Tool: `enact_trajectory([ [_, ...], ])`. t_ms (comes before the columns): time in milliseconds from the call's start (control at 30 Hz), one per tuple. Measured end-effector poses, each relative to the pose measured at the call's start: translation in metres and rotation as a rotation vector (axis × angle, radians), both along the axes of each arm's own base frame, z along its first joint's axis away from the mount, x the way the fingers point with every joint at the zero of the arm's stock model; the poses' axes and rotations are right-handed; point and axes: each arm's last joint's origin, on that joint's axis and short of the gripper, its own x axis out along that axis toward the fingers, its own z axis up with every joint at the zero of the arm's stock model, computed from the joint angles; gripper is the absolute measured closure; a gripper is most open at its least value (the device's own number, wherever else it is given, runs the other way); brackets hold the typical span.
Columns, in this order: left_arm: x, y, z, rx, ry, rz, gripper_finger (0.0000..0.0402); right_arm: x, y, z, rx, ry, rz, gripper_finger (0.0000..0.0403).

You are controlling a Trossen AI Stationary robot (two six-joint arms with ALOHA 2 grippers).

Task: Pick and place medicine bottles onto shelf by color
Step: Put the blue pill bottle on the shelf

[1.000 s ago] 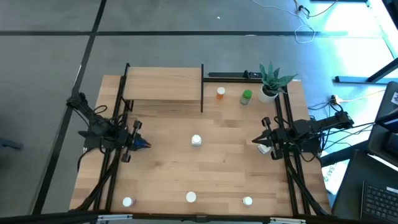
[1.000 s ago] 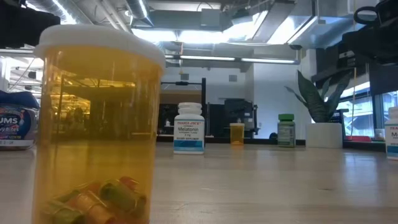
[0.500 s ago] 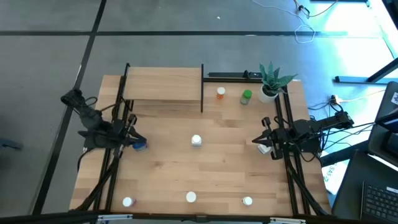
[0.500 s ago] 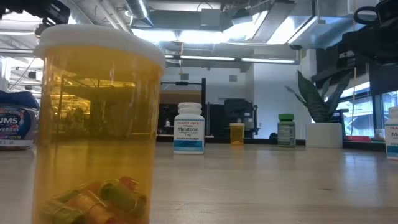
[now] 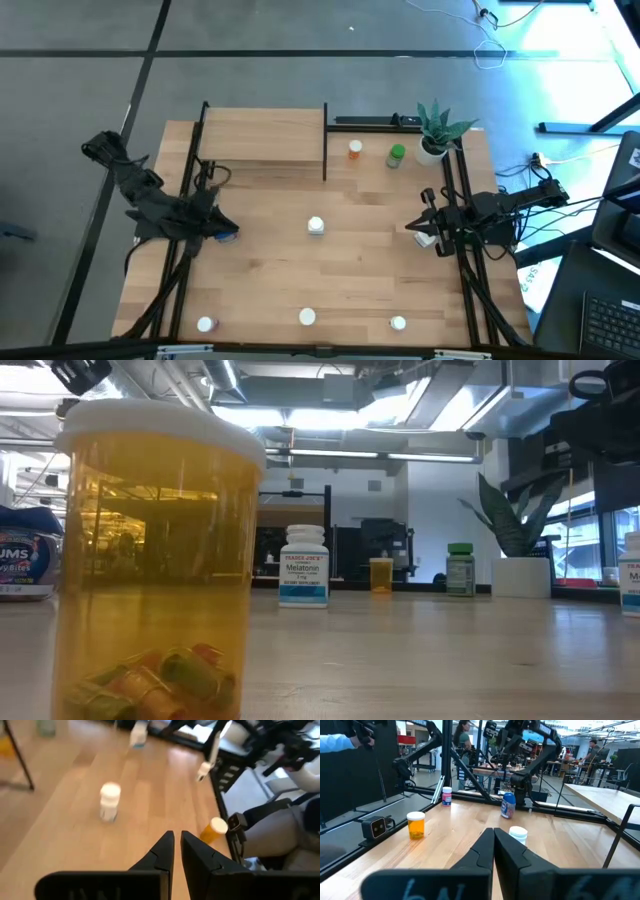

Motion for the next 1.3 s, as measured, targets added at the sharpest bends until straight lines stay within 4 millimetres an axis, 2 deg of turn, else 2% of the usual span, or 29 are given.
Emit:
enact_trajectory([
  [200, 0.012, -0.01, 0.012, -0.082, 0.192, 0.101, 0.0374, 0.0, 0.0, 0.0, 0.0, 0.0, 0.0, 0.0389],
  [400, 0.012, -0.014, 0.0, -0.211, 0.463, 0.201, 0.0374, 0.0, 0.001, 0.0, 0.022, 0.002, 0.034, 0.0389],
  [500, 0.012, -0.016, -0.007, -0.281, 0.555, 0.256, 0.0374, -0.001, 0.003, 0.001, -0.015, -0.013, 0.125, 0.0389],
  [667, 0.013, -0.016, -0.009, -0.298, 0.567, 0.273, 0.0374, -0.003, 0.008, 0.001, -0.054, -0.029, 0.282, 0.0389],
  [1067, 0.014, -0.017, -0.008, -0.292, 0.54, 0.279, 0.0374, -0.003, 0.008, 0.001, -0.076, -0.037, 0.284, 0.0389],
  [1300, 0.015, -0.016, -0.008, -0.246, 0.521, 0.27, 0.0374, -0.003, 0.002, 0.002, 0.024, 0.107, 0.108, 0.0389],
])
